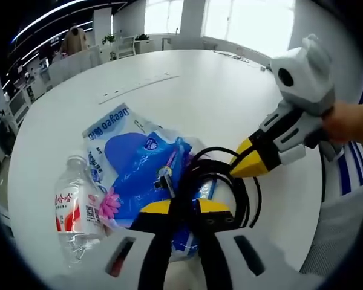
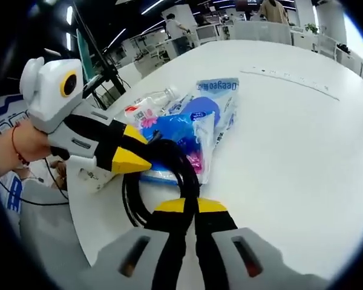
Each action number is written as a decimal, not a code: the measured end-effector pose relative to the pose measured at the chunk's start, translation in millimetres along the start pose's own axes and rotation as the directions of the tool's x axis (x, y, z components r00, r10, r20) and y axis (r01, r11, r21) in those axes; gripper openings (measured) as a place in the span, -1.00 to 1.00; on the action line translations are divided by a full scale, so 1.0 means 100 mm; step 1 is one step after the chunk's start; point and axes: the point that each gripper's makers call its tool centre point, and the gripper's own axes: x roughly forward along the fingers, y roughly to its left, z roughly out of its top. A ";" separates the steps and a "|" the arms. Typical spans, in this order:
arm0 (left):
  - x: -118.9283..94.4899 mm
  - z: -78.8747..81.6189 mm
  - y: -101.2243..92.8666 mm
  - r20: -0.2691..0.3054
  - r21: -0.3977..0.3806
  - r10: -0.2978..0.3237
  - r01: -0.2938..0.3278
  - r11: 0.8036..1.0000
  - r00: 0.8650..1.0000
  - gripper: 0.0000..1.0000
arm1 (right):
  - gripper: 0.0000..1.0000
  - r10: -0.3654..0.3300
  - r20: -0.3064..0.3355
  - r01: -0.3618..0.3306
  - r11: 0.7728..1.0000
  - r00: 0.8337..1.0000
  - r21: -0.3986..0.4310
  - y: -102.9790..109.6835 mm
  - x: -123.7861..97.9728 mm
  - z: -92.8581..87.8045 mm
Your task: Arrange the tabletop items into an orderly group along one side of the table until the central work area is clear of visible clutter.
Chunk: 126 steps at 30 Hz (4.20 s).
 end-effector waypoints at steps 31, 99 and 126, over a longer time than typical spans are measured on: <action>-0.37 0.26 -0.29 0.087 -0.008 -0.006 0.007 1.000 0.996 -0.79 | -1.00 -0.001 0.066 0.004 0.999 0.998 -0.048 0.16 -0.51 0.16; 0.53 1.22 -2.16 0.097 0.065 -0.272 0.267 0.962 0.957 -0.78 | -1.00 -0.252 0.057 0.247 0.965 0.966 0.084 -1.14 -2.17 -0.72; 1.35 1.11 -2.29 -0.020 -0.023 -0.298 0.297 0.955 0.954 -0.78 | -1.00 -0.272 -0.009 0.268 0.939 0.962 0.214 -1.78 -1.94 -1.14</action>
